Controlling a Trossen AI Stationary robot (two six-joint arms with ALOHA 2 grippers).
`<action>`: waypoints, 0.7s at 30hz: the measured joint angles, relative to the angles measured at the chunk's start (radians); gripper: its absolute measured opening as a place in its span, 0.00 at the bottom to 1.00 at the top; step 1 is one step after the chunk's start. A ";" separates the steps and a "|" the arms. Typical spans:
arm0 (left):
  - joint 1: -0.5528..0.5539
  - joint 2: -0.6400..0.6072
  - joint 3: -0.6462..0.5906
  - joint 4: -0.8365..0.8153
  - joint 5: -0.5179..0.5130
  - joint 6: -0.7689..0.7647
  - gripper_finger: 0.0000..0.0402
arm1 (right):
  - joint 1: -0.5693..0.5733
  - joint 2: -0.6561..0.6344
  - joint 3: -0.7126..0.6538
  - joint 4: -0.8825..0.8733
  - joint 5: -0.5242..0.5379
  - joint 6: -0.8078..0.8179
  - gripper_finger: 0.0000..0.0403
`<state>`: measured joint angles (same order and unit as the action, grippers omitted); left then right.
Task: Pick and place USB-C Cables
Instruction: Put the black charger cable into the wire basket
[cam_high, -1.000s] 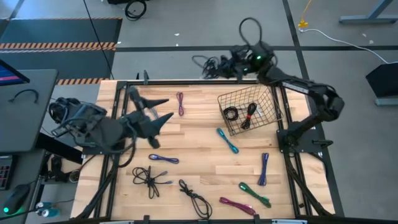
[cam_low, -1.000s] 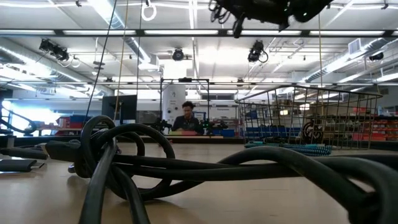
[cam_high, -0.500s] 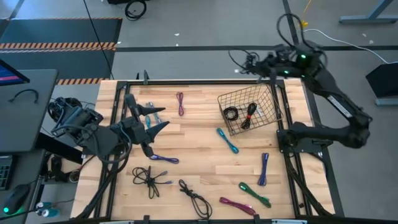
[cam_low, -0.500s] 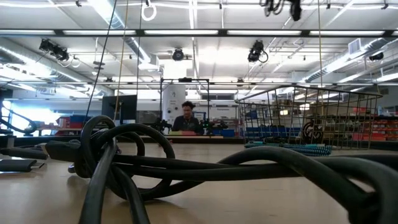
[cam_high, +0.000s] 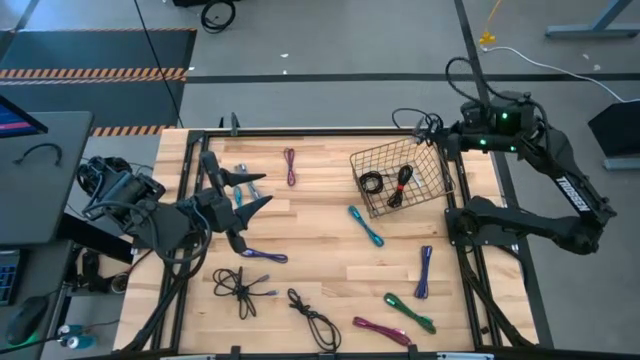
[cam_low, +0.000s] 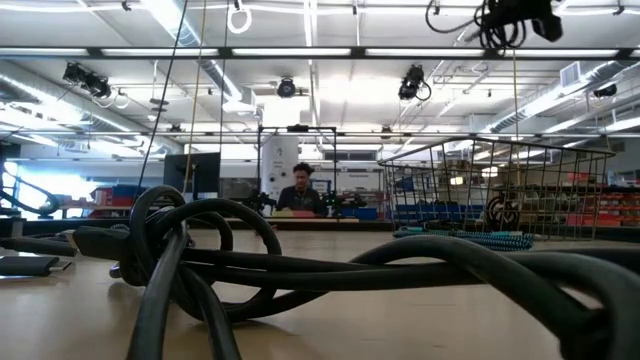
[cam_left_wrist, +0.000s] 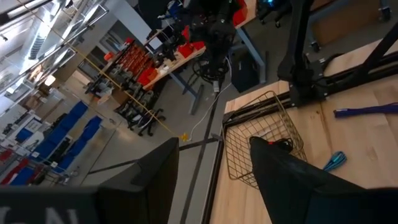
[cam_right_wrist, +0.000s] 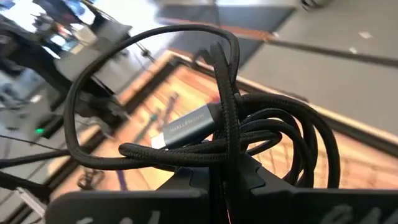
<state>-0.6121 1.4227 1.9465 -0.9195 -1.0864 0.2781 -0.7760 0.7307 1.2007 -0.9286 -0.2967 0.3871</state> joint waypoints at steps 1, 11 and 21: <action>0.000 0.000 0.000 0.000 0.005 -0.006 0.51 | 0.007 0.000 0.000 -0.019 0.016 0.002 0.06; 0.000 0.000 0.000 0.000 0.015 -0.007 0.51 | 0.091 0.001 -0.065 -0.118 0.101 0.037 0.06; 0.000 0.001 0.000 0.000 0.015 -0.007 0.51 | 0.212 0.002 -0.319 0.074 0.131 0.125 0.06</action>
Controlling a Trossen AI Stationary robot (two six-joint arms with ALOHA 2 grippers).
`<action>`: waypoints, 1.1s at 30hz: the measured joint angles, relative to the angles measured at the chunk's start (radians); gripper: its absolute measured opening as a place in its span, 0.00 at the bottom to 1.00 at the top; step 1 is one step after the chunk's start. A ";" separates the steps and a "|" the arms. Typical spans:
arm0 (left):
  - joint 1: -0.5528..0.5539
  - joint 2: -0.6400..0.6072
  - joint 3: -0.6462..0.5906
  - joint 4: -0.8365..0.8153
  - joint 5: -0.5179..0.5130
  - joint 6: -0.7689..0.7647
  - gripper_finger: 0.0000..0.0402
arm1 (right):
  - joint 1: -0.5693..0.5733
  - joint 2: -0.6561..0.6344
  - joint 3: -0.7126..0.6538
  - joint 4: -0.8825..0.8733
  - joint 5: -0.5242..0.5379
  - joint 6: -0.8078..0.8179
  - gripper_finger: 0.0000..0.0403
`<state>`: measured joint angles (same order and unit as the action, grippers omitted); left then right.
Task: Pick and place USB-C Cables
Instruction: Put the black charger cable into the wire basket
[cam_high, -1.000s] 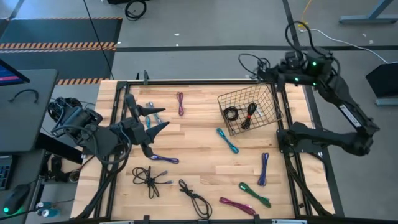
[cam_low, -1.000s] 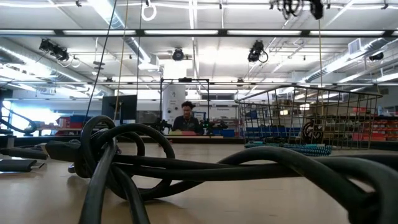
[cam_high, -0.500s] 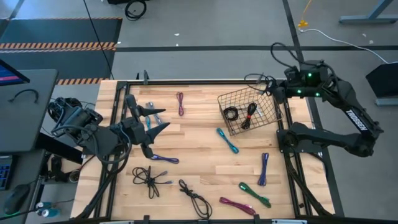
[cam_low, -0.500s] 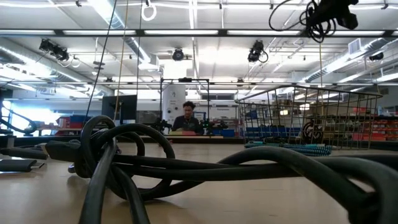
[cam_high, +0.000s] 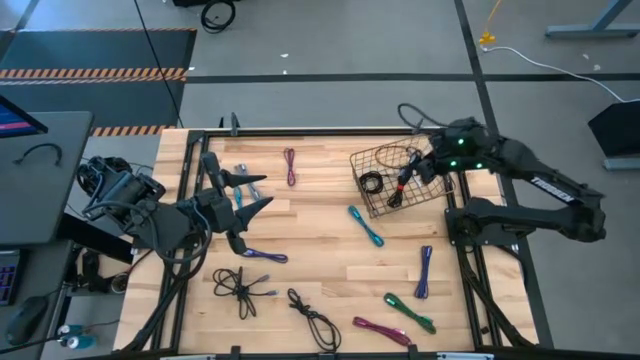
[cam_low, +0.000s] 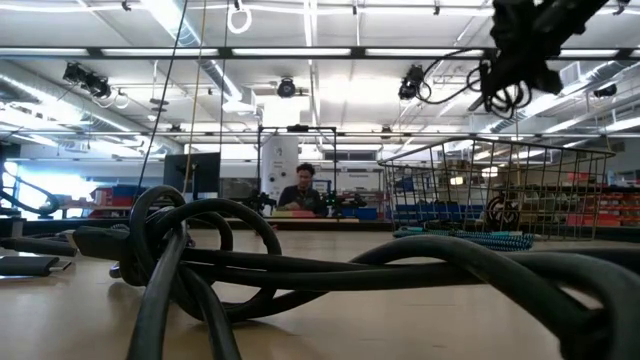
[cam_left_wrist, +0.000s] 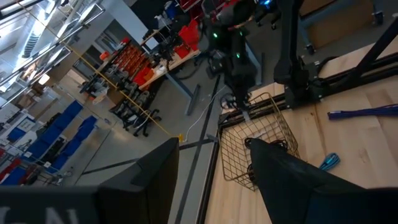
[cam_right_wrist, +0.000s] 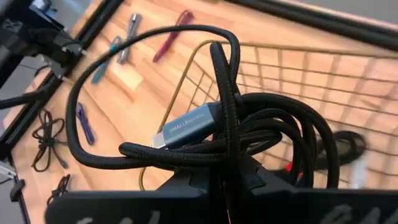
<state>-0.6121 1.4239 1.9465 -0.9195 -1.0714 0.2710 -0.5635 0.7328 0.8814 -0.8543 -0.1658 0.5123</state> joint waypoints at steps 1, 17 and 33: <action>0.000 0.000 0.000 0.000 0.000 0.000 0.51 | 0.009 0.000 -0.030 0.039 -0.004 0.012 0.06; 0.000 0.000 0.000 -0.016 0.000 -0.026 0.51 | 0.033 0.000 -0.282 0.215 -0.005 0.125 0.06; 0.000 0.000 0.000 -0.022 0.000 -0.026 0.51 | 0.016 0.175 -0.334 0.265 0.044 0.116 0.06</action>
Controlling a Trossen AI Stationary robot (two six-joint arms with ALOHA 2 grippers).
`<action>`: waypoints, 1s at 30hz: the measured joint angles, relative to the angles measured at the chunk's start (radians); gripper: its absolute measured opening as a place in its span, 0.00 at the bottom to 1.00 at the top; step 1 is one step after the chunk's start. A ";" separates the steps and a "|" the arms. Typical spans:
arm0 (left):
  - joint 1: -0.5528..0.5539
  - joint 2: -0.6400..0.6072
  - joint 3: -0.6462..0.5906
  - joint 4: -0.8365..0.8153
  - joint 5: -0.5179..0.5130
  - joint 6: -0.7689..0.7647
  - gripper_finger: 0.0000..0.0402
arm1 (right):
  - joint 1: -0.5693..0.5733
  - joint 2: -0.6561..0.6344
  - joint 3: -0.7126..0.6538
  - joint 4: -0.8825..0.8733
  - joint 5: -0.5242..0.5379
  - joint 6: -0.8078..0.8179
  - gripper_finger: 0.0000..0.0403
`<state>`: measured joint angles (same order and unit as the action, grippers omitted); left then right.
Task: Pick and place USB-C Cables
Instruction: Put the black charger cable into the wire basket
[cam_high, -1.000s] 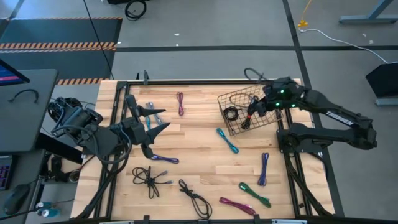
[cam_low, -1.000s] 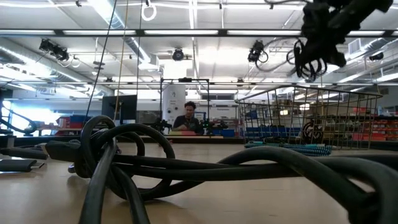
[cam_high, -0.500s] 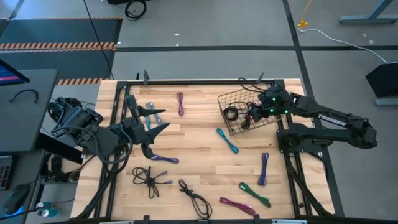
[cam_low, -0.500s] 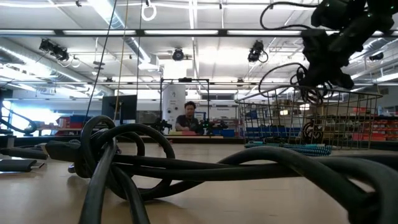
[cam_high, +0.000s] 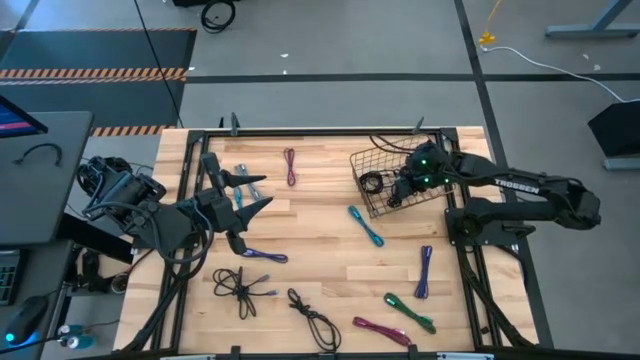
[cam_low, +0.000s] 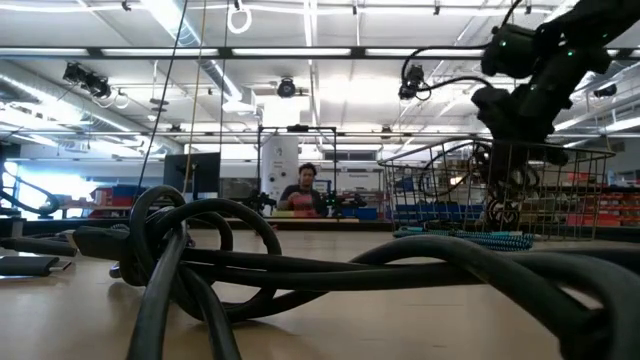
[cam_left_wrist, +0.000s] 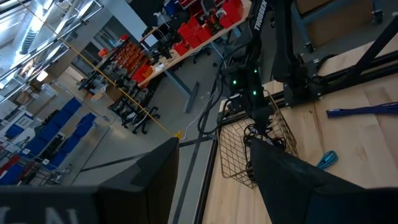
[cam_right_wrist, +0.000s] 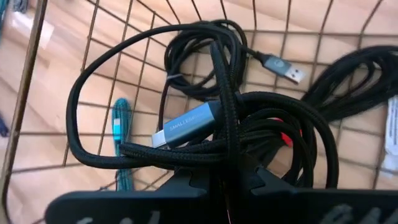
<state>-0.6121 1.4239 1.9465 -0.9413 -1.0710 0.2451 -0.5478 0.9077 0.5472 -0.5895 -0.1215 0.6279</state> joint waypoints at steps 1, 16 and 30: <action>0.000 0.000 0.000 0.000 0.000 0.000 0.51 | -0.007 0.015 0.000 0.008 0.000 -0.002 0.06; 0.000 0.000 0.000 0.000 0.000 0.000 0.51 | -0.084 0.209 0.000 0.025 -0.029 -0.070 0.06; 0.000 0.000 0.000 -0.001 0.000 0.000 0.51 | -0.088 0.227 0.021 0.062 -0.092 -0.108 0.30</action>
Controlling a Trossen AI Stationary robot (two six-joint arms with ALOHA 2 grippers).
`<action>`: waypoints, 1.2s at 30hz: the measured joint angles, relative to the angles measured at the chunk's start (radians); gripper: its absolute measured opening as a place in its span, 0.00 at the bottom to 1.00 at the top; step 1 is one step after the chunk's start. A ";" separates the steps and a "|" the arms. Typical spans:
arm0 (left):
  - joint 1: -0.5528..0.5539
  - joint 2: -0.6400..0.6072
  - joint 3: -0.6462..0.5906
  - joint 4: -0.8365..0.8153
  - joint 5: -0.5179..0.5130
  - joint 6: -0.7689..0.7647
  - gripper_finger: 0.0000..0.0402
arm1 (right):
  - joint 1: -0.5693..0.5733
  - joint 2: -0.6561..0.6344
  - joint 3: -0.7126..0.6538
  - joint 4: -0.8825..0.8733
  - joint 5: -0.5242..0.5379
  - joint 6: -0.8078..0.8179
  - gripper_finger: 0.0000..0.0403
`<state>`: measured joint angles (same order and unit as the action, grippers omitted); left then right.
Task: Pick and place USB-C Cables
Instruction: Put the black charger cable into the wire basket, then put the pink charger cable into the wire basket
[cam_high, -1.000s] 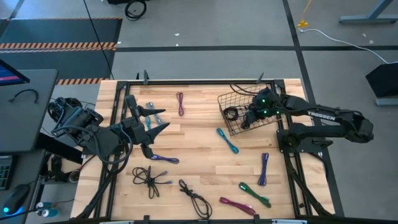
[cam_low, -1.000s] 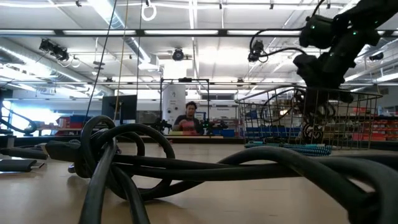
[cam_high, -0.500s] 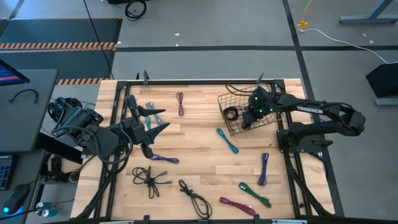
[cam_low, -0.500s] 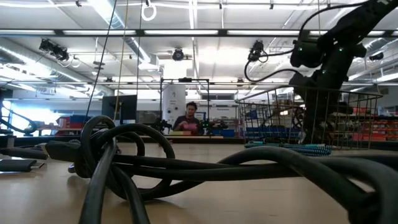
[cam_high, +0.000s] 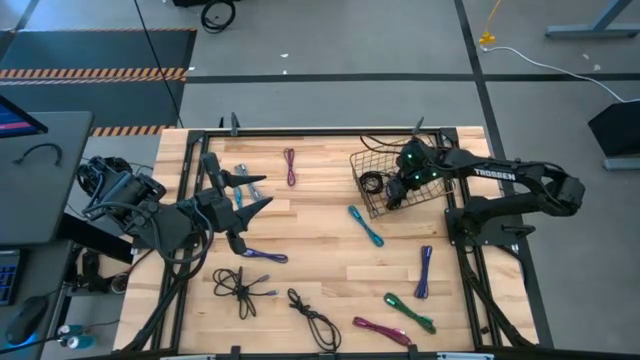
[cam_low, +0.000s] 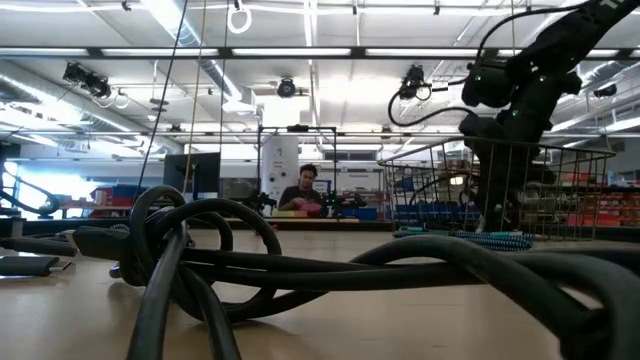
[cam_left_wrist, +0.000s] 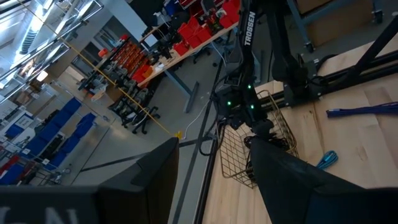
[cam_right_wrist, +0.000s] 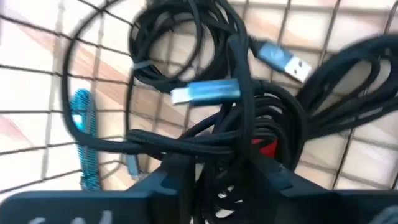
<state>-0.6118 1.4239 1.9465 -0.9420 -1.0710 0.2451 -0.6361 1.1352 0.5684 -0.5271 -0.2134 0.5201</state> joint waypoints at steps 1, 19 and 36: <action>0.000 0.000 0.000 -0.001 0.000 0.000 0.51 | 0.000 -0.006 0.009 -0.004 -0.001 0.000 0.31; 0.053 0.001 -0.045 -0.252 0.100 -0.340 0.50 | -0.003 -0.025 0.369 -0.232 -0.050 -0.105 0.33; 0.462 0.004 -0.587 -0.137 0.259 -0.929 0.46 | 0.072 -0.025 0.719 -0.206 -0.140 -0.146 0.33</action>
<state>-0.1494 1.4277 1.3592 -1.0790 -0.8121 -0.6843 -0.5643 1.1103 1.2871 -0.7326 -0.3534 0.3737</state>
